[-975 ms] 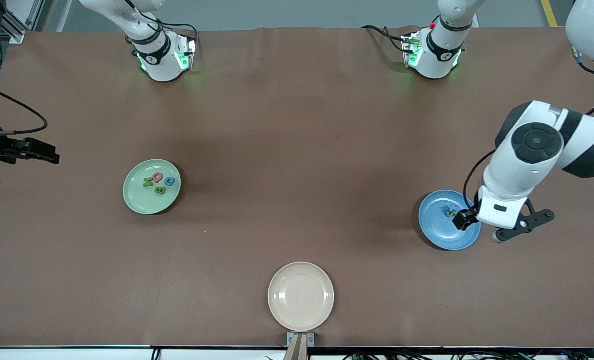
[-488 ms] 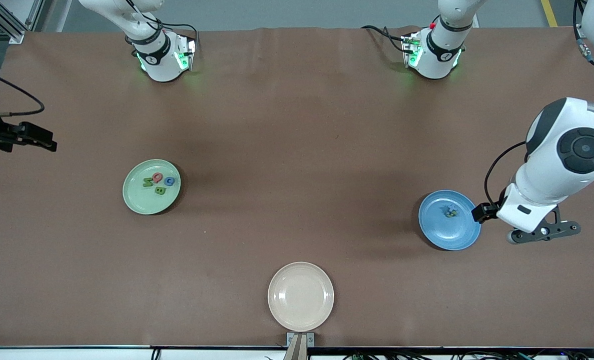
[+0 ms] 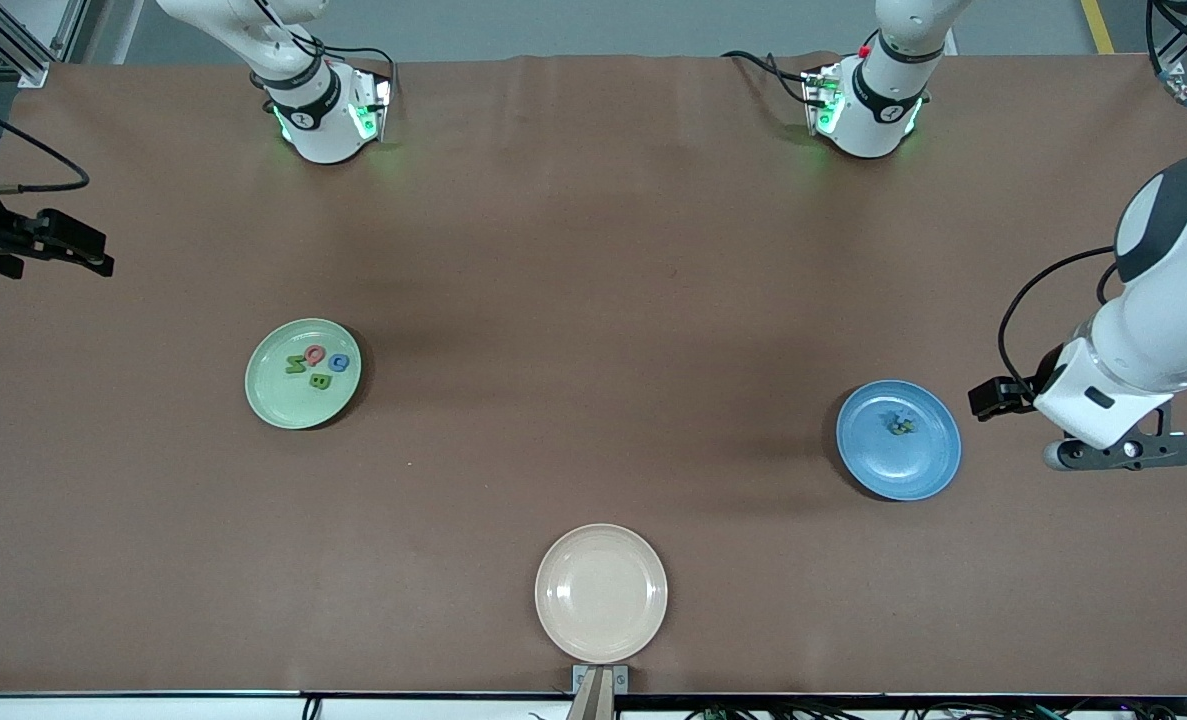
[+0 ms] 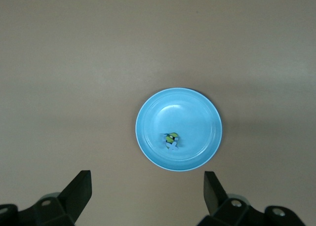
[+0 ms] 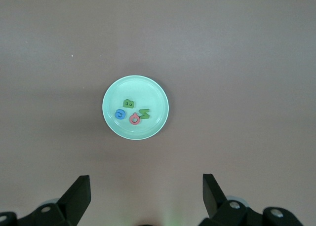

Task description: Sort upper and lower case letters into plates

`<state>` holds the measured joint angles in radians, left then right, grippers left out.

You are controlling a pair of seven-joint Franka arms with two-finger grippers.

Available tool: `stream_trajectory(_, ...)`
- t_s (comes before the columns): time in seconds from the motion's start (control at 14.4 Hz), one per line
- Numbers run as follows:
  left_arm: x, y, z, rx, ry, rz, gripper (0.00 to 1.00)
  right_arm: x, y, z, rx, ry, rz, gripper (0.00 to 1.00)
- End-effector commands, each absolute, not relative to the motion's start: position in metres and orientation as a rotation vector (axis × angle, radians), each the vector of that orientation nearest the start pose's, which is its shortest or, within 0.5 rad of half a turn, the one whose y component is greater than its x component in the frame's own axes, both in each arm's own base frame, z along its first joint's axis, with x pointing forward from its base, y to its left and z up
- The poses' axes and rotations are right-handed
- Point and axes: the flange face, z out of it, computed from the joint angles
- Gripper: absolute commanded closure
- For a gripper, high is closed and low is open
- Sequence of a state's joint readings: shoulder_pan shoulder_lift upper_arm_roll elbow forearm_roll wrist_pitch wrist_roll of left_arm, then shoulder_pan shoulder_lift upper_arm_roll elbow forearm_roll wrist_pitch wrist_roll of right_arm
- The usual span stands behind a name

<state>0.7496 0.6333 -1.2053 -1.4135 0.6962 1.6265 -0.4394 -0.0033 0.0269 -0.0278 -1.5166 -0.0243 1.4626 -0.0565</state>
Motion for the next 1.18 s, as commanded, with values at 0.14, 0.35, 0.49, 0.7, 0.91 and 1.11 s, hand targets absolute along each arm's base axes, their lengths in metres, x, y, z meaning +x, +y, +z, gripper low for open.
stream_trajectory(0.14, 0.648, -0.063, 0.52, -3.034, 0.082, 0.005, 0.0, 0.521, -0.019, 0.651, -3.159, -0.047, 0.106, 0.0)
stream_trajectory(0.35, 0.636, -0.083, 0.549, -2.975, 0.095, -0.06, 0.0, 0.51, -0.015, 0.666, -3.159, -0.054, 0.074, 0.0)
stream_trajectory(0.49, 0.631, -0.089, 0.558, -2.959, 0.1, -0.061, 0.0, 0.503, -0.014, 0.676, -3.159, -0.053, 0.064, 0.0)
stream_trajectory(0.7, 0.621, -0.114, 0.565, -2.898, 0.193, -0.036, 0.0, 0.499, -0.013, 0.68, -3.104, -0.053, 0.05, 0.0)
stream_trajectory(0.91, 0.62, -0.083, 0.576, -3.106, -0.007, 0.034, 0.0, 0.498, -0.016, 0.679, -3.099, -0.052, 0.061, 0.0)
stream_trajectory(1.11, 0.608, -0.062, 0.607, -3.156, -0.055, -0.008, 0.0, 0.498, -0.019, 0.678, -3.102, -0.044, 0.068, 0.0)
